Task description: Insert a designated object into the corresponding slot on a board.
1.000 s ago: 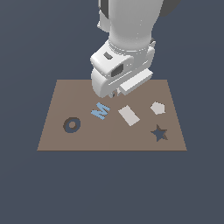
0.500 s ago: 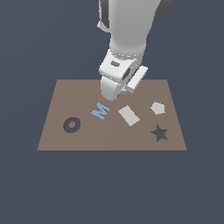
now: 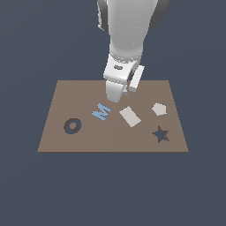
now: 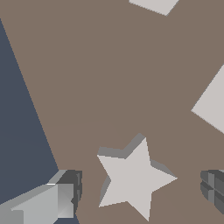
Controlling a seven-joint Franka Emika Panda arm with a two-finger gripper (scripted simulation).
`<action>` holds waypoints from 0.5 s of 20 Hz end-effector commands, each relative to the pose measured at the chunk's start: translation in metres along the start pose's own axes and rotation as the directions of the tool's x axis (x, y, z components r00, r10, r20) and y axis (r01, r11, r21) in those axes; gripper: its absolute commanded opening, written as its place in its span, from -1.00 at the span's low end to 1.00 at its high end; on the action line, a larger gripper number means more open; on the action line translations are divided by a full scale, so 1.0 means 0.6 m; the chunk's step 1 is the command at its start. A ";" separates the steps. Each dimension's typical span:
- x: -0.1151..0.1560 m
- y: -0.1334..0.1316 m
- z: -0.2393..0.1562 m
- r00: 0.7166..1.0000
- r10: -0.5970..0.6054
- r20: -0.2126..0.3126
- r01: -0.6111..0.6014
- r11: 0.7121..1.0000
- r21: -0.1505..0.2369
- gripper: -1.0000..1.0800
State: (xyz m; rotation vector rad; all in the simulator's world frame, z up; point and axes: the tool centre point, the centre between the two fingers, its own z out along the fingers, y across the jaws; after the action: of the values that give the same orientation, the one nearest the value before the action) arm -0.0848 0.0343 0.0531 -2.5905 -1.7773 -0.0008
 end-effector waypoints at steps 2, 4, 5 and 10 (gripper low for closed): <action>-0.003 -0.003 0.005 0.999 -0.035 0.000 0.035 0.999 0.000 0.92; -0.004 -0.004 0.006 0.999 -0.045 0.000 0.045 0.999 0.001 0.92; -0.004 -0.004 0.007 0.999 -0.047 0.000 0.047 0.999 0.001 0.92; -0.004 -0.003 0.006 0.999 -0.037 0.000 0.037 0.999 0.000 0.92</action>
State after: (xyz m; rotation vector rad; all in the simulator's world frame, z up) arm -0.0877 0.0327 0.0493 -2.5533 -1.8296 0.0003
